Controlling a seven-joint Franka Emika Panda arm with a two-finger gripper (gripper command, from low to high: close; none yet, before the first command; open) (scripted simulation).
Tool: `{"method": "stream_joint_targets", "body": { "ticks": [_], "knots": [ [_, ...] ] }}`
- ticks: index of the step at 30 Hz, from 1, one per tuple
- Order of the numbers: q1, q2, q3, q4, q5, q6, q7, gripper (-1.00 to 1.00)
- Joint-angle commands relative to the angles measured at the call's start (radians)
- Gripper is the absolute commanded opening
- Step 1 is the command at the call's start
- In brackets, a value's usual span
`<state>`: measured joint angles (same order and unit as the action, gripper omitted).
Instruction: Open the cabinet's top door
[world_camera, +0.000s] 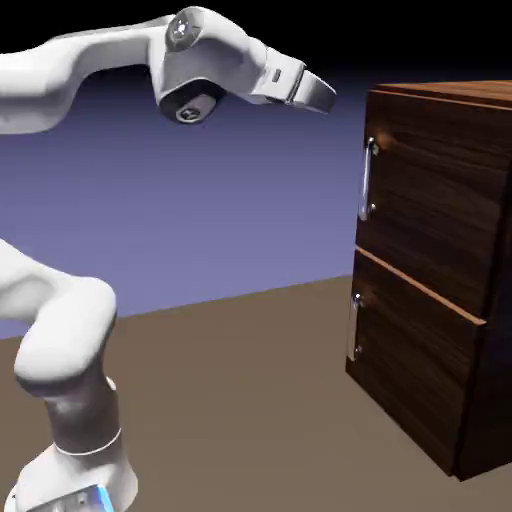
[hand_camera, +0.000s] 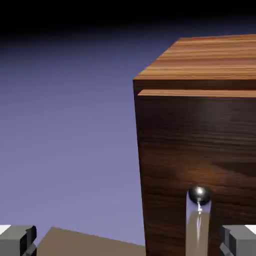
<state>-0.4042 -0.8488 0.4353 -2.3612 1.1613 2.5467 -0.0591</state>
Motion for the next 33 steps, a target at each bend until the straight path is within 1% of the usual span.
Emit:
{"method": "stream_joint_targets", "body": {
  "ticks": [1, 33],
  "knots": [
    [-0.015, -0.002, 0.016, 0.0, 0.044, 0.007, -0.032, 1.0],
    [-0.5, -0.078, 0.538, -0.006, 1.435, 0.235, -1.044, 1.0]
  ]
}}
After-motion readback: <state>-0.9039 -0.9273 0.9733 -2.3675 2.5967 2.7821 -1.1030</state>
